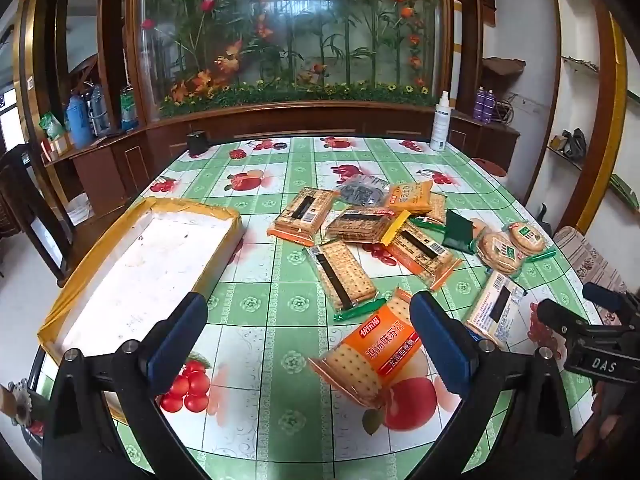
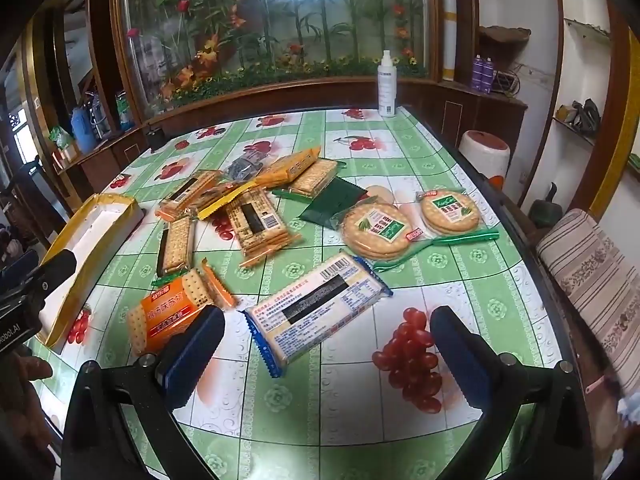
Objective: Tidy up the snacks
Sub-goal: 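Move both tools toward the orange and white-blue cracker packs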
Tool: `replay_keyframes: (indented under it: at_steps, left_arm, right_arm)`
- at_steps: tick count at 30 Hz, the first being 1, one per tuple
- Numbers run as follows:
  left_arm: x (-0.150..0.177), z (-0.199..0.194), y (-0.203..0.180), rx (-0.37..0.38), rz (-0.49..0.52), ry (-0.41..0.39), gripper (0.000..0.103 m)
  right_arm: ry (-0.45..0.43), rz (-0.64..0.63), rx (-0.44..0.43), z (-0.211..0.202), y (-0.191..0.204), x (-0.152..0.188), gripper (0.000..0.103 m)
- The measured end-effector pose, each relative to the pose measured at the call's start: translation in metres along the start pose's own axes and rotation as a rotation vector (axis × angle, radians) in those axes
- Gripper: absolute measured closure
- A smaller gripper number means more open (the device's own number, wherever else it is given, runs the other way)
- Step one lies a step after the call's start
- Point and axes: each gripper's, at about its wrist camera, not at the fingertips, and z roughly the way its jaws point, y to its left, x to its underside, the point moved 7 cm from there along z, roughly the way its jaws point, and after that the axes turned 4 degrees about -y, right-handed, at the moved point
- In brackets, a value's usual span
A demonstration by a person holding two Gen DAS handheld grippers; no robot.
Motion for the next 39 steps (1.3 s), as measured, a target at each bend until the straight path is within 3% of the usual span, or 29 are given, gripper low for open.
replay_keyframes:
  at_steps: [9, 15, 19, 39]
  left_arm:
    - [-0.001, 0.001, 0.009, -0.068, -0.011, -0.035, 0.001]
    - [-0.003, 0.002, 0.015, -0.068, -0.039, -0.05, 0.001]
    - [-0.003, 0.002, 0.009, -0.097, 0.024, -0.064, 0.001]
    - [0.017, 0.016, -0.025, 0.058, 0.134, 0.033, 0.001]
  right_arm:
    - [-0.093, -0.133, 0.169, -0.013, 0.012, -0.02, 0.0]
    - [-0.124, -0.165, 0.214, -0.019, 0.013, -0.025, 0.0]
    - [-0.12, -0.151, 0.213, -0.018, 0.01, -0.024, 0.0]
    - [-0.106, -0.17, 0.247, -0.012, 0.007, -0.021, 0.0]
